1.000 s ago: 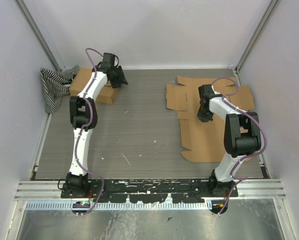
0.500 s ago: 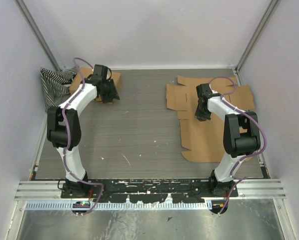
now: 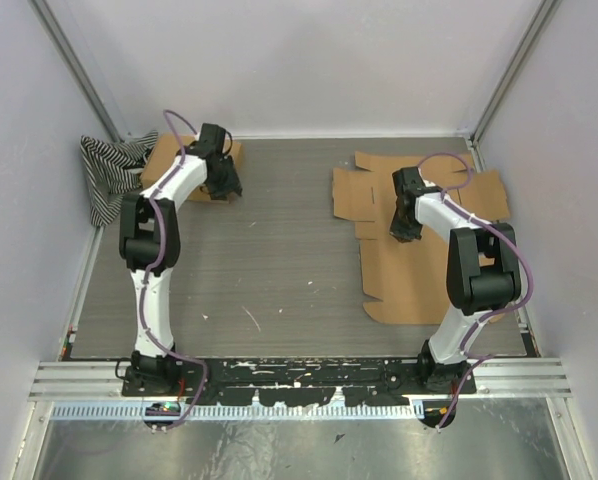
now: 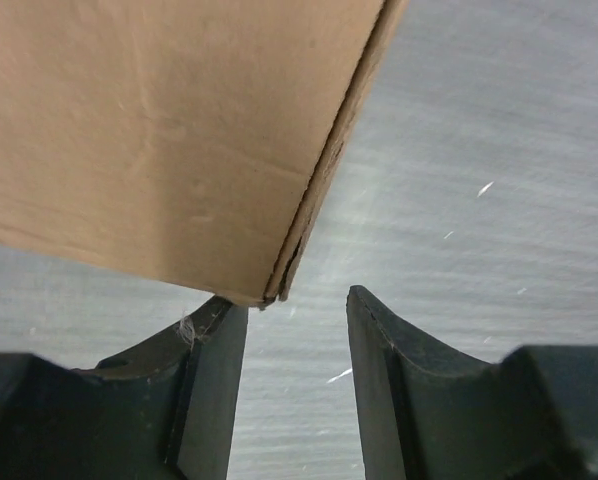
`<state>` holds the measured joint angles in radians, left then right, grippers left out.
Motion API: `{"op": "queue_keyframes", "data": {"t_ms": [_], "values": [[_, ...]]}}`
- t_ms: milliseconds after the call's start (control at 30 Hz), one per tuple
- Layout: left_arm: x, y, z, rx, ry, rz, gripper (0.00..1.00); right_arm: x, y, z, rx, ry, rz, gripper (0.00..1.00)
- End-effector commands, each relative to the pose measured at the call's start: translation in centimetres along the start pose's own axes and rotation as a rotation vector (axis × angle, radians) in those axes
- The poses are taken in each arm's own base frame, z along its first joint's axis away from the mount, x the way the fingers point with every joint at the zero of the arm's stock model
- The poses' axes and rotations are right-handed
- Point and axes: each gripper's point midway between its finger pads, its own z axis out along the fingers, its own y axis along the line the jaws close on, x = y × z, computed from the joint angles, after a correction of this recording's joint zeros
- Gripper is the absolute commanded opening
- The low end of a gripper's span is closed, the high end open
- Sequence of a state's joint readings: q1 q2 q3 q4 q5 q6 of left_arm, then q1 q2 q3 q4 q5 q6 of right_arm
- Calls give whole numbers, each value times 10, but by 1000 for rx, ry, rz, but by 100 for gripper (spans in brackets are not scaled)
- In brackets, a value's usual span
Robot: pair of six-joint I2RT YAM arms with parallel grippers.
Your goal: Fold the paper box
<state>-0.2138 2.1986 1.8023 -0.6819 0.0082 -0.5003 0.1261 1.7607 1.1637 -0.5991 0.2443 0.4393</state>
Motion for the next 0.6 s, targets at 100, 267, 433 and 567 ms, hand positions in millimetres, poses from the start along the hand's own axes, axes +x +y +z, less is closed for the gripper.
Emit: {"op": "queue_keyframes", "data": {"t_ms": [100,267,433,567], "values": [[-52,-26,7,59,-72,8,51,-15,9,-5,-31,-37,-7,2],[-62,-44,-13,136,-105,-9,51,-5,26,-4,-78,-5,-34,2],[-53,-56,-48,227,-150,5,51,15,72,-4,-120,16,-125,1],[-33,-58,-71,259,-155,45,52,36,118,-6,-198,44,-169,1]]}}
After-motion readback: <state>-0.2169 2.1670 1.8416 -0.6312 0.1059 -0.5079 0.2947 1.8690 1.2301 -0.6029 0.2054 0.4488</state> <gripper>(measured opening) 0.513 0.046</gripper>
